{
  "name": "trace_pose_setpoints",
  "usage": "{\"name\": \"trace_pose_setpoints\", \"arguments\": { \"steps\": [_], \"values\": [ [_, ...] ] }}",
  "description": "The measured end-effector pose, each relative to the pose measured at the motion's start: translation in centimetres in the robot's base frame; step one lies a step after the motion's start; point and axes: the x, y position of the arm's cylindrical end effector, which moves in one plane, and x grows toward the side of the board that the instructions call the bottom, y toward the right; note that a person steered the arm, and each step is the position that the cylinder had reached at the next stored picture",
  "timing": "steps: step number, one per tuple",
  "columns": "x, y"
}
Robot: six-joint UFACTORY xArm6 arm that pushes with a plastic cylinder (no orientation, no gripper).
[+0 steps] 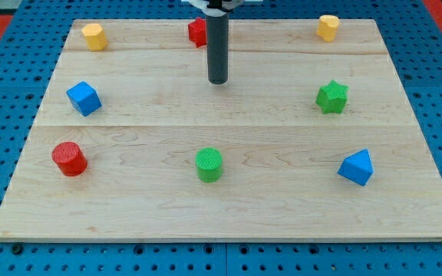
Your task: Move your arm to the top right corner of the board
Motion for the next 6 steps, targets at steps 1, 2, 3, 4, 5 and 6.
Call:
{"name": "trace_pose_setpoints", "arguments": {
  "steps": [1,2,3,4,5,6],
  "values": [
    [0.0,0.0],
    [0.1,4.7],
    [0.1,9.9],
    [-0.9,13.8],
    [-3.7,17.6],
    [-8.2,20.9]
  ]
}}
